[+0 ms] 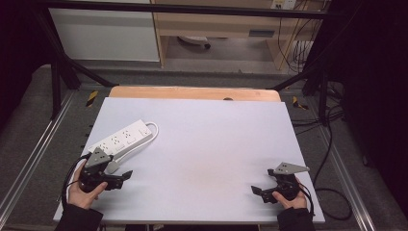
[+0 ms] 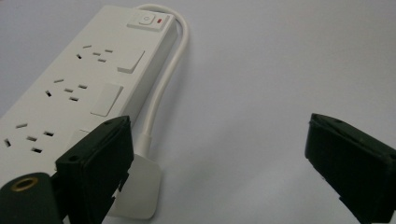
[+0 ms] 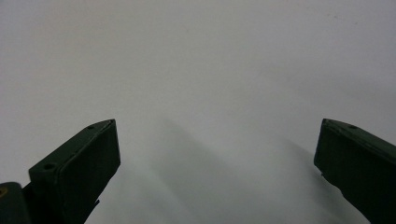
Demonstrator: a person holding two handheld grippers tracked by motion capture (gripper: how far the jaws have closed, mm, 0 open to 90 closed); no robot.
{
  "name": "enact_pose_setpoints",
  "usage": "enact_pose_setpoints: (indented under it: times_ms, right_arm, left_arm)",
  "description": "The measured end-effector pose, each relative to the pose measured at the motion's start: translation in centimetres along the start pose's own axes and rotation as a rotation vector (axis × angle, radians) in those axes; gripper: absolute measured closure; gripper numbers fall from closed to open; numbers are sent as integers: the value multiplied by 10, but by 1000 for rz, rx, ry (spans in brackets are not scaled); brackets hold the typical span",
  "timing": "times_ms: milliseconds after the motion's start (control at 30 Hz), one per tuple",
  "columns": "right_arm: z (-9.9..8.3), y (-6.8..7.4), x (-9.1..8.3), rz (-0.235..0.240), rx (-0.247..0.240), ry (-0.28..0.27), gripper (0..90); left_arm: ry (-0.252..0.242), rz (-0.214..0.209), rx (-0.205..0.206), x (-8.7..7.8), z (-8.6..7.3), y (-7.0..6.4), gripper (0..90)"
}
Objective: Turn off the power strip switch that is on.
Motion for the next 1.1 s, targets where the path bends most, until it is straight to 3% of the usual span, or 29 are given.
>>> enact_pose_setpoints:
  times_ms: [400, 1100]
  right_arm:
    - [-1, 0, 1, -3, -6, 8, 9]
    - [-1, 0, 0, -6, -8, 8, 9]
  left_arm:
    - [-7, 22, -21, -2, 11, 8, 80]
    - [-7, 41, -21, -1, 26, 15, 84]
Point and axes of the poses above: each handheld gripper's, and its own axes: x roughly forward along the jaws, z roughly out of its top, y roughly to its left, the point moved 8 cm from there along x, roughly forward along the jaws, and after that the axes turned 13 degrees about -z, right-handed, at the moved point
